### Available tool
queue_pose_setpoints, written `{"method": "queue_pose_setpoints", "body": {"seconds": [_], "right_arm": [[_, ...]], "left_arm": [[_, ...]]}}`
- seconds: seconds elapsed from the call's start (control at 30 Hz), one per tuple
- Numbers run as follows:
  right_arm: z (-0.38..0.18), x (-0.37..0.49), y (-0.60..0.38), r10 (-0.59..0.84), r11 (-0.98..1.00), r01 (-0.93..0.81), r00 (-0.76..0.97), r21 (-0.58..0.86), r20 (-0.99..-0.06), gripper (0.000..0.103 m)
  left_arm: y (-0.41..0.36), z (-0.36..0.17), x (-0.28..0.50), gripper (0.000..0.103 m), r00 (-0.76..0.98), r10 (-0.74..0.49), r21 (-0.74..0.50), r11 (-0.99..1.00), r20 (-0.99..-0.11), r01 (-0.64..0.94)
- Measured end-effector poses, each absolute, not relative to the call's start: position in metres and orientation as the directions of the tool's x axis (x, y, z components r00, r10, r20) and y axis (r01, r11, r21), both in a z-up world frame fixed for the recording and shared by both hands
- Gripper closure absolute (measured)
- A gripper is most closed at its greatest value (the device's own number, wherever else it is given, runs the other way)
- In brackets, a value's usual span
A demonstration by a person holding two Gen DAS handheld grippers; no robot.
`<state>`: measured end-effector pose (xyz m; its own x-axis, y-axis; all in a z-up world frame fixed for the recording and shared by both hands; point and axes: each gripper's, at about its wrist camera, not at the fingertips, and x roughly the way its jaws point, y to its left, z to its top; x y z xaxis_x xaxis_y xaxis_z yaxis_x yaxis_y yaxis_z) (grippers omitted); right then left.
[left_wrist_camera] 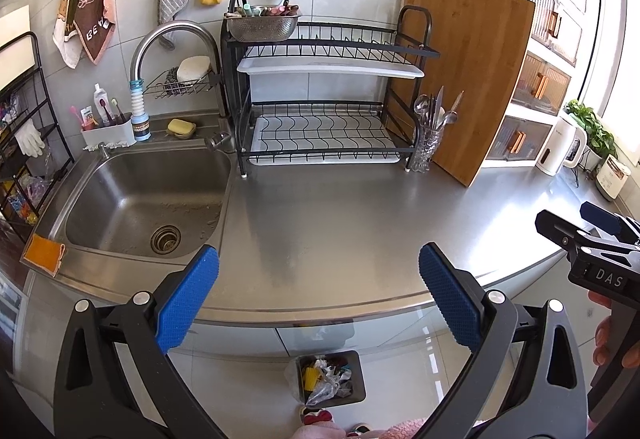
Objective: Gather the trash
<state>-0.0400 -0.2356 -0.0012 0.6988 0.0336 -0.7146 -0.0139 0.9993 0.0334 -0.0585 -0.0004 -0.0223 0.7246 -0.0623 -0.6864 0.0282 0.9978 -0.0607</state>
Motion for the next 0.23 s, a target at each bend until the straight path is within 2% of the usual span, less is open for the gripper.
{"method": "queue_pose_setpoints", "body": {"seconds": [0.23], "right_arm": [[-0.0028, -0.0374, -0.2338, 0.038, 0.999, -0.017, 0.694, 0.036, -0.719, 0.003]], "left_arm": [[0.0000, -0.0241, -0.0572, 0.008, 0.722, -0.059, -0.061, 0.998, -0.690, 0.024]]}}
